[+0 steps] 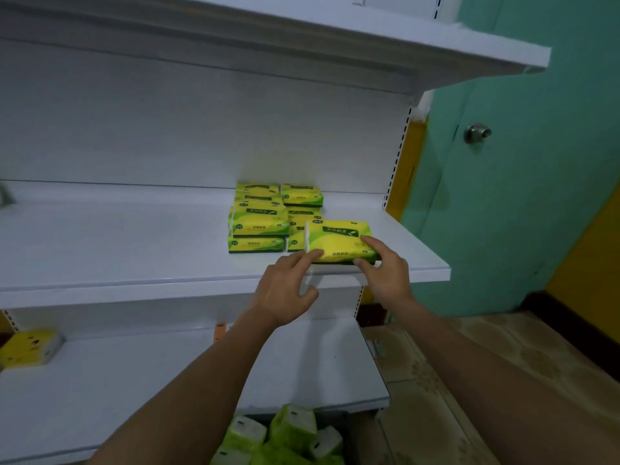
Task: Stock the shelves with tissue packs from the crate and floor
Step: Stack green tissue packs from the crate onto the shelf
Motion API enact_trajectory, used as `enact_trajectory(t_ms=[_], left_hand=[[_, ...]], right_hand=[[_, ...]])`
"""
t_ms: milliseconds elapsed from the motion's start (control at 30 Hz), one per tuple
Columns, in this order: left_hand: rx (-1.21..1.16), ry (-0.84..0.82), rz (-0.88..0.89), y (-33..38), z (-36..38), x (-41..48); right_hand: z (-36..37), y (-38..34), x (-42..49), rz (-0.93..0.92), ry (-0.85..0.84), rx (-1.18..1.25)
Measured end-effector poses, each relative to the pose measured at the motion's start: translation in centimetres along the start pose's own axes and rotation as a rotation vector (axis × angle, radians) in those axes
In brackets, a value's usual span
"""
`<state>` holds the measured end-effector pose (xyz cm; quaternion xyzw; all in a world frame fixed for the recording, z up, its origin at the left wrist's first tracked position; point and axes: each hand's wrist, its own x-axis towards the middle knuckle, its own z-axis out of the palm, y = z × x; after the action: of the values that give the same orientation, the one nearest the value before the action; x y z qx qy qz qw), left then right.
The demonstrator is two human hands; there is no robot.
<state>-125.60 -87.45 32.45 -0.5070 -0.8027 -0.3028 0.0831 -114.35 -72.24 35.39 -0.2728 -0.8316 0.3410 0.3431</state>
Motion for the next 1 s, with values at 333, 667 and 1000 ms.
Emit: enact_trajectory(t_ms=[333, 667, 1000], left_hand=[[0.113, -0.040, -0.051, -5.2, 0.6, 5.0], [0.233, -0.080, -0.200, -9.8, 0.0, 3.0], [0.269, -0.050, -0.338, -12.4, -3.2, 0.1]], right_hand=[[4.4, 1.1, 10.2, 0.018, -0.007, -0.023], [9.5, 1.7, 15.7, 0.055, -0.086, -0.083], [12.3, 0.6, 16.5, 0.099, -0.114, -0.206]])
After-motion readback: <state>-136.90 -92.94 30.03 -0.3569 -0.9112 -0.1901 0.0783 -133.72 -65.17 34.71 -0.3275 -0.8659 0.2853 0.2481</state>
